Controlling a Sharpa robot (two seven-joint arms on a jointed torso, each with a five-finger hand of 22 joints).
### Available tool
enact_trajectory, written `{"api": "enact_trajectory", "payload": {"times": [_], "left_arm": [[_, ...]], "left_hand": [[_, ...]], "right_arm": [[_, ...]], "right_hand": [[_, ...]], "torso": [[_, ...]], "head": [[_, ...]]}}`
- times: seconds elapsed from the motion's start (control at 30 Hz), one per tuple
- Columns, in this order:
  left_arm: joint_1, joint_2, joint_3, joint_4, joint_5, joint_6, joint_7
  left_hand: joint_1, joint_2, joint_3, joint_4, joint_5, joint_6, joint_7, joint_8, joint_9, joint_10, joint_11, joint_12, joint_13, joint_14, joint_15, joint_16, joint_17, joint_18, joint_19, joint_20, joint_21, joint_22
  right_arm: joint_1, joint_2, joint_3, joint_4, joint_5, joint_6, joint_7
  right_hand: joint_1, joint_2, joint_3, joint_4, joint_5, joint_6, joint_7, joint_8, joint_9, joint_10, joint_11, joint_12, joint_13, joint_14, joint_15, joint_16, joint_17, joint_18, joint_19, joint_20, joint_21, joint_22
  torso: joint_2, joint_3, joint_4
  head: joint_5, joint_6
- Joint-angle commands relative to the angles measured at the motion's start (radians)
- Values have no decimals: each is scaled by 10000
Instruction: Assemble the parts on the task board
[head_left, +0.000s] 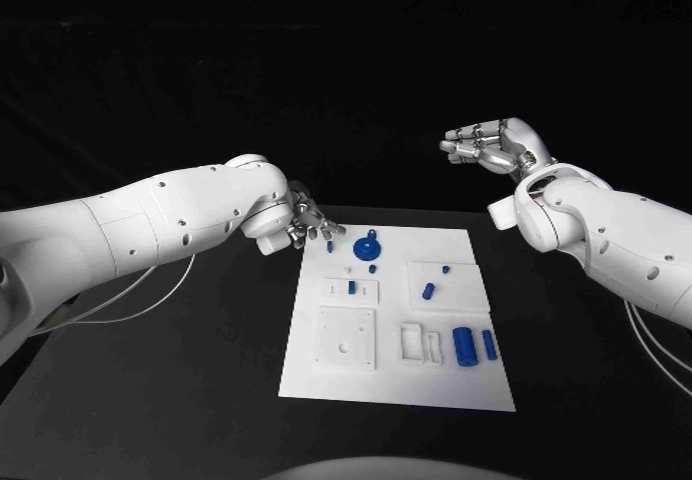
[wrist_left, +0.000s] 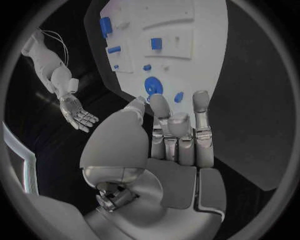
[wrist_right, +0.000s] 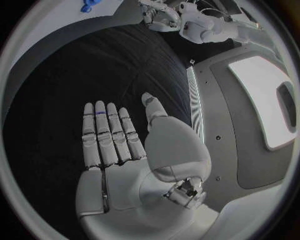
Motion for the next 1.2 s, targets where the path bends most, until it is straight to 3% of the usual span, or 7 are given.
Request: {"api": "enact_trajectory", "payload": {"times": [0.03, 0.13, 0.37, 0.5, 0.7, 1.03, 1.2], "left_arm": [[77, 120, 17, -440, 121, 235, 337], [124, 271, 20, -943, 59, 340, 438], [157, 719, 19, -1948, -88, 486, 627], [154, 995, 17, -2355, -114, 820, 638], [142, 1344, 14, -2914, -385, 1605, 543], [103, 1599, 13, -3475, -763, 2352, 607], [80, 1638, 11, -3592, -804, 2473, 691]], "left_hand": [[42, 266, -87, -357, 240, -516, 106, -29, -516, 362, 76, -211, -24, -128, 35, -139, -209, -151, -41, -79, -126, 130], [138, 480, -167, -817, 796, -846, 229, -23, -1838, 332, 163, -294, 1, -271, 83, -170, -321, -173, -85, -27, -289, 134], [-79, 570, -271, -889, 575, -1265, 466, 0, -3505, 341, 313, -324, 41, -339, 179, -113, -418, -27, -16, 120, -472, 178], [-288, 351, -156, -477, -568, -1227, 507, 24, -3675, 343, 334, -308, 50, -335, 194, -79, -407, -12, -2, 135, -479, 182], [-402, 71, 6, 156, -1356, -1435, 610, 17, -3914, 285, 406, -331, 54, -449, 233, -98, -540, -10, -44, 147, -510, 183], [-636, -102, 8, 390, -1490, -1544, 619, 114, -4036, 270, 405, -371, 71, -498, 217, -74, -594, -138, -43, 27, -531, 185], [-633, -155, -24, 380, -1485, -1393, 515, 318, -3411, 245, 335, -363, 131, -528, 178, -1, -579, -171, -55, -6, -524, 191]], "right_arm": [[-4, -20, 7, 55, 60, 85, 23], [-3, -54, 7, 107, 60, 75, -4], [1, -134, 7, 216, 57, 23, -44], [4, -160, 8, 274, 57, 11, -49], [15, -170, 12, 366, 50, 45, -66], [65, -172, 25, 430, 123, 240, -133], [78, -172, 28, 435, 217, 295, -137]], "right_hand": [[13, 69, -24, -20, 49, -82, -11, -45, -8, -62, 7, -47, 0, -51, -11, -31, -15, 143, -42, 18, 25, -14], [20, 80, -13, -25, 62, -69, -13, -44, -7, -60, 7, -48, -1, -46, -13, -29, -14, 145, -37, 17, 27, -13], [10, 80, 10, -21, 71, -60, -15, -44, -7, -56, 4, -50, -1, -44, -14, -30, -14, 145, -35, 14, 26, -14], [7, 81, 30, -20, 79, -57, -15, -44, -7, -53, 3, -48, -1, -44, -14, -30, -14, 145, -34, 13, 26, -14], [7, 81, 30, -20, 79, -57, -15, -44, -7, -53, 3, -48, -1, -44, -14, -30, -14, 145, -34, 13, 26, -14], [-133, 49, 30, 101, 89, -154, -1, -47, -10, -109, 11, -49, -1, -87, -6, -31, -15, 130, -90, 26, 13, -15], [-121, 47, 15, 141, 103, -174, 4, -47, -10, -112, 20, -49, -1, -90, -5, -29, -14, 131, -95, 28, 17, -14]], "torso": [[36, -6, -17], [76, -9, -33], [253, -44, -98], [351, -83, -140], [456, -114, -190], [569, -136, -221], [605, -151, -236]], "head": [[12, 134], [10, 211], [-12, 292], [-12, 383], [63, 463], [75, 552], [54, 528]]}}
